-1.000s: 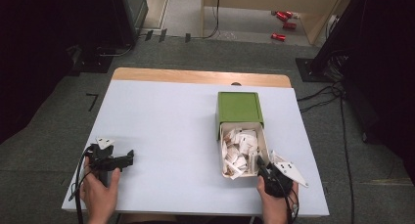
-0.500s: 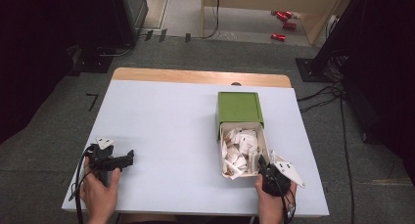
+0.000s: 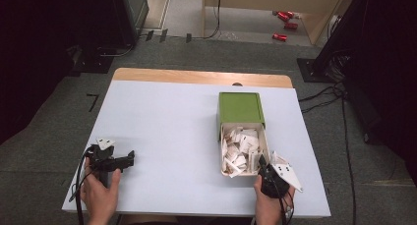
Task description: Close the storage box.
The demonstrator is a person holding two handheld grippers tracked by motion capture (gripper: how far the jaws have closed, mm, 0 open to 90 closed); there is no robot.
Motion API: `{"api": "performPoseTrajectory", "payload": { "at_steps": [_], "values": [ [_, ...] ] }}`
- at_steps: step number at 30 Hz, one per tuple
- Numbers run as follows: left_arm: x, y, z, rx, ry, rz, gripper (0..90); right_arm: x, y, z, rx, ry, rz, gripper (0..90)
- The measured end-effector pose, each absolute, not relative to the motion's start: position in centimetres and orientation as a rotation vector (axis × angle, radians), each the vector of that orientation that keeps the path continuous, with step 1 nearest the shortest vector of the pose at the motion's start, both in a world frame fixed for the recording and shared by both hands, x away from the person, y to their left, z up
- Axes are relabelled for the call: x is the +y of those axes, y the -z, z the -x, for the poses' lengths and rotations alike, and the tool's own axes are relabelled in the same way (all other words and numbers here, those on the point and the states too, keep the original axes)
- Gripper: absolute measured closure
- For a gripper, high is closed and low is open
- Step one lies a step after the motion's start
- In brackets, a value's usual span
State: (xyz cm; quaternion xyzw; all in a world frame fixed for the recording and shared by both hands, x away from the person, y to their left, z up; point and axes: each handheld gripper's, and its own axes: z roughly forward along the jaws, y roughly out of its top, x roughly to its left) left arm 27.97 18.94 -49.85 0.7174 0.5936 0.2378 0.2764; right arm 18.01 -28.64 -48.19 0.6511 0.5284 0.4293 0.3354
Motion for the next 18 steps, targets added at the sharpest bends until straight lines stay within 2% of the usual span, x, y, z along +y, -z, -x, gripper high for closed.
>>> {"api": "performPoseTrajectory", "payload": {
  "at_steps": [18],
  "values": [
    [18.93, 49.85, -27.96, 1.594, -0.640, -1.927, 0.0, -28.35, 47.92, -19.06, 1.380, -1.105, -1.718, 88.2]
  ]
}}
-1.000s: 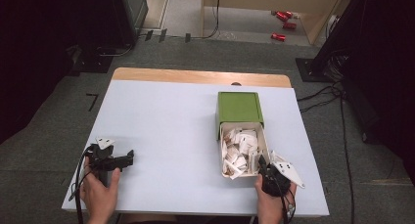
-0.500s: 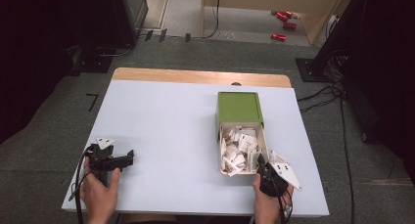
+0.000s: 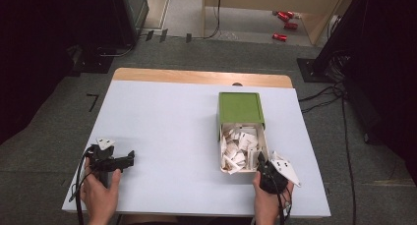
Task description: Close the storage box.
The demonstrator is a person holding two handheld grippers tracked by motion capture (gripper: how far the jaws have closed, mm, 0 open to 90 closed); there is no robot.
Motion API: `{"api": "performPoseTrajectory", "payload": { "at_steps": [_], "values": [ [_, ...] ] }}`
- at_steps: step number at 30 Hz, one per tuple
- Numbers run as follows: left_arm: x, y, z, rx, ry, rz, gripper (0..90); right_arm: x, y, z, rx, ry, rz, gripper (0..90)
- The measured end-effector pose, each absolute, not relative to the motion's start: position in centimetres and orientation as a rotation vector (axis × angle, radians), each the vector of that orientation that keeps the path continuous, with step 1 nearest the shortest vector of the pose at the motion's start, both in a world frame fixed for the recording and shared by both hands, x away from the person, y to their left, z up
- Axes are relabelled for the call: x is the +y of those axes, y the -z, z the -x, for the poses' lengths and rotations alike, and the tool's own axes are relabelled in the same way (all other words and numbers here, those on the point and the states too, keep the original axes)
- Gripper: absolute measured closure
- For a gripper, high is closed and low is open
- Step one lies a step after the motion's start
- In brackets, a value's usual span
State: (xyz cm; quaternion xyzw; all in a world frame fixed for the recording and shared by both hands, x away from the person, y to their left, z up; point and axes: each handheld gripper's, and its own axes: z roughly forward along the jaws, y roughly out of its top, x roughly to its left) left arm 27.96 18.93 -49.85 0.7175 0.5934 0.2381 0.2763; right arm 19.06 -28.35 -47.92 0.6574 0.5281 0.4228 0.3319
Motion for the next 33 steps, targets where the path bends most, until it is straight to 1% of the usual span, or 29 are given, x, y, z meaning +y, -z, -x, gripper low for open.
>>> {"api": "performPoseTrajectory", "payload": {
  "at_steps": [26, 33],
  "values": [
    [18.9, 49.8, -28.0, 1.594, -0.639, -1.928, 0.0, -28.3, 47.3, -22.6, 1.381, -1.079, -1.760, 87.7],
    [18.9, 49.8, -28.0, 1.594, -0.639, -1.927, 0.0, -28.5, 47.4, -23.0, 1.398, -1.088, -1.760, 86.1]
  ]
}}
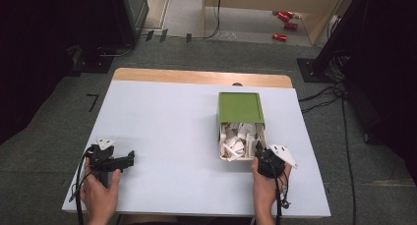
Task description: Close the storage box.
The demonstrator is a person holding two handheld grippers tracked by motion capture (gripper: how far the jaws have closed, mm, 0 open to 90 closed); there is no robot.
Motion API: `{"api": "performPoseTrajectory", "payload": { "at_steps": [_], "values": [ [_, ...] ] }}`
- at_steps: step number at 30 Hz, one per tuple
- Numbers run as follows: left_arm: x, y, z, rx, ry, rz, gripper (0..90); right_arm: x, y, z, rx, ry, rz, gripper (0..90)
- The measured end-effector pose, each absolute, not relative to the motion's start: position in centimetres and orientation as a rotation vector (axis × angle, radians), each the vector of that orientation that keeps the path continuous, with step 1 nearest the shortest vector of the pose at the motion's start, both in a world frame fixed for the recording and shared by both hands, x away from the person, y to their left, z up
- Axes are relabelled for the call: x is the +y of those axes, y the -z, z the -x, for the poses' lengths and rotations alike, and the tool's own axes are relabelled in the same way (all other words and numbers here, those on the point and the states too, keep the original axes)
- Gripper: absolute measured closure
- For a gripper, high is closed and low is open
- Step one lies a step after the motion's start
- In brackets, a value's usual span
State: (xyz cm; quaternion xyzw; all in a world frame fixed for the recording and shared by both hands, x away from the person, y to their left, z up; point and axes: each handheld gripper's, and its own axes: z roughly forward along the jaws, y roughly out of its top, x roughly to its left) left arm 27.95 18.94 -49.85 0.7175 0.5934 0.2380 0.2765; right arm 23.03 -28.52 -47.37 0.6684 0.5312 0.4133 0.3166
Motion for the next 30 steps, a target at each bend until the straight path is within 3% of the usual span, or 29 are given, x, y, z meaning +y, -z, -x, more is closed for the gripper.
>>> {"api": "performPoseTrajectory", "payload": {
  "at_steps": [11, 23, 30],
  "values": [
    [18.9, 49.8, -28.0, 1.594, -0.639, -1.927, 0.0, -28.9, 46.8, -21.4, 1.481, -1.119, -1.717, 67.7],
    [18.9, 49.8, -27.9, 1.594, -0.640, -1.927, 0.0, -28.2, 46.4, -18.7, 1.581, -1.134, -1.666, 37.1],
    [18.9, 49.8, -27.9, 1.594, -0.639, -1.927, 0.0, -27.7, 47.1, -17.8, 1.652, -1.113, -1.645, 27.4]
  ]
}}
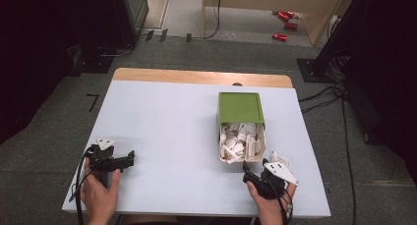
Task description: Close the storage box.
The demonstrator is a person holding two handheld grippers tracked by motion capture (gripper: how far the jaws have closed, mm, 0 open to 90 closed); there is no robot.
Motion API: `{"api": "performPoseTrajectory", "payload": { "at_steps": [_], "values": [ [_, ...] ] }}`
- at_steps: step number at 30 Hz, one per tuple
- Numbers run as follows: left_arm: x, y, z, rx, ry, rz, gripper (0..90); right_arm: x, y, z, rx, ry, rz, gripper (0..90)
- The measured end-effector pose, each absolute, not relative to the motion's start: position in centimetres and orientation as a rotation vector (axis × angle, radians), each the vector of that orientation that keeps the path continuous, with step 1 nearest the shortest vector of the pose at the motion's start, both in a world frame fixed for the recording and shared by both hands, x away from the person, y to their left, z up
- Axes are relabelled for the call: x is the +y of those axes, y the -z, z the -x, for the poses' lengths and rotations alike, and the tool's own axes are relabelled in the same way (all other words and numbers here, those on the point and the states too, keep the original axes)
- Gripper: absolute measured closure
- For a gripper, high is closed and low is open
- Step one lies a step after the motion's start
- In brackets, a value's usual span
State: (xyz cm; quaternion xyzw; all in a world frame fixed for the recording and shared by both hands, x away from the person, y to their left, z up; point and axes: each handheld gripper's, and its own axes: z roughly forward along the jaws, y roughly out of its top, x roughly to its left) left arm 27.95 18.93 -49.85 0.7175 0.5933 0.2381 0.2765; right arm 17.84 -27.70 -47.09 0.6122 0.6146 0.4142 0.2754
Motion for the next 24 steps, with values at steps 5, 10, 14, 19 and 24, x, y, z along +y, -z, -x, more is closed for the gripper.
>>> {"api": "performPoseTrajectory", "payload": {
  "at_steps": [5, 10, 14, 19, 24],
  "values": [
    [18.9, 49.9, -27.9, 1.594, -0.639, -1.927, 0.0, -27.3, 48.2, -17.8, 1.672, -1.077, -1.663, 25.1],
    [18.9, 49.9, -27.9, 1.594, -0.640, -1.927, 0.0, -27.1, 49.1, -18.2, 1.680, -1.047, -1.686, 26.4],
    [18.9, 49.8, -28.0, 1.594, -0.639, -1.927, 0.0, -26.9, 49.5, -18.5, 1.683, -1.018, -1.705, 27.7],
    [18.9, 49.8, -28.0, 1.594, -0.640, -1.927, 0.0, -26.6, 49.9, -19.0, 1.684, -0.980, -1.726, 29.2],
    [18.9, 49.8, -28.0, 1.594, -0.639, -1.927, 0.0, -26.4, 50.0, -19.3, 1.663, -0.970, -1.745, 30.8]
  ]
}}
